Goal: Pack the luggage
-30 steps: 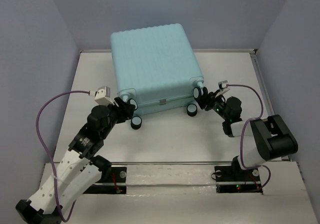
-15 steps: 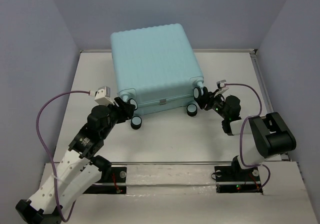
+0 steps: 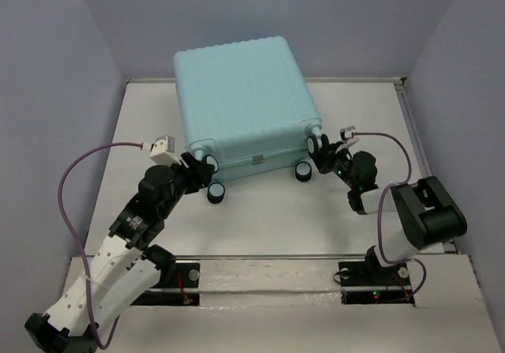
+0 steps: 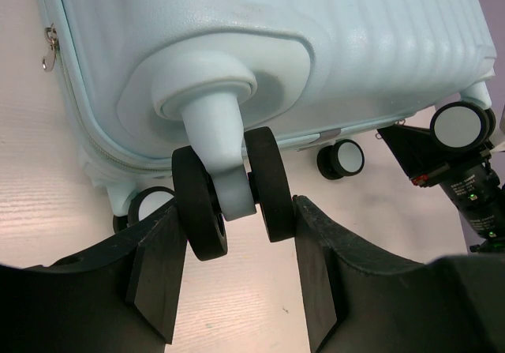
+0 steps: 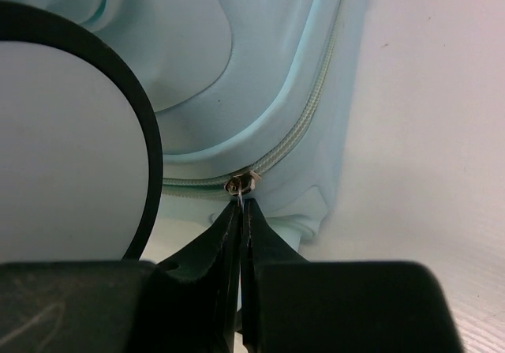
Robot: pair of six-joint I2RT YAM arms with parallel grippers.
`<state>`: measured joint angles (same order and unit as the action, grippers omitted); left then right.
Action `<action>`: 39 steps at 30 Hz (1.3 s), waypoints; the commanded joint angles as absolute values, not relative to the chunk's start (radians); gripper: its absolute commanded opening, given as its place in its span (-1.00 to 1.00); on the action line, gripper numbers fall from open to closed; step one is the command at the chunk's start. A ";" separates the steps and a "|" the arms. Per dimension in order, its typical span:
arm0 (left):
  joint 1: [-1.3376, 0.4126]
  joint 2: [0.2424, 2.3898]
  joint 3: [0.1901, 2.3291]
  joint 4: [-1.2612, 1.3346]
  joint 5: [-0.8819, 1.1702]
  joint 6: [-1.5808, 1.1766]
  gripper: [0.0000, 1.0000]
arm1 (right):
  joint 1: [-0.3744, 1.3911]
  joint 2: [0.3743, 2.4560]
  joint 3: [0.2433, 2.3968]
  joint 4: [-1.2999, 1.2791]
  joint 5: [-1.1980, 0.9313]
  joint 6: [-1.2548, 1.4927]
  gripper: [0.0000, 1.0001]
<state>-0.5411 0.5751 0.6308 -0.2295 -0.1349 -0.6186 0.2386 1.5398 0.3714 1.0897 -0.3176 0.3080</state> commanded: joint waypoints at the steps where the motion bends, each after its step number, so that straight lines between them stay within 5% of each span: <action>1: -0.549 0.531 0.701 0.049 -0.057 -0.607 -0.88 | 0.238 1.534 0.388 1.311 -0.192 0.288 -0.86; 12: -0.549 0.540 0.683 0.098 -0.011 -0.626 -0.88 | 0.277 1.457 0.341 1.304 -0.187 0.305 -0.86; 23: -0.549 0.681 0.729 0.281 0.140 -0.675 -0.88 | 0.940 1.640 0.308 1.485 0.158 0.261 -0.86; 39: -0.577 0.894 0.922 0.356 0.351 -0.736 -0.88 | 1.287 1.956 0.922 1.307 -0.129 0.353 -0.86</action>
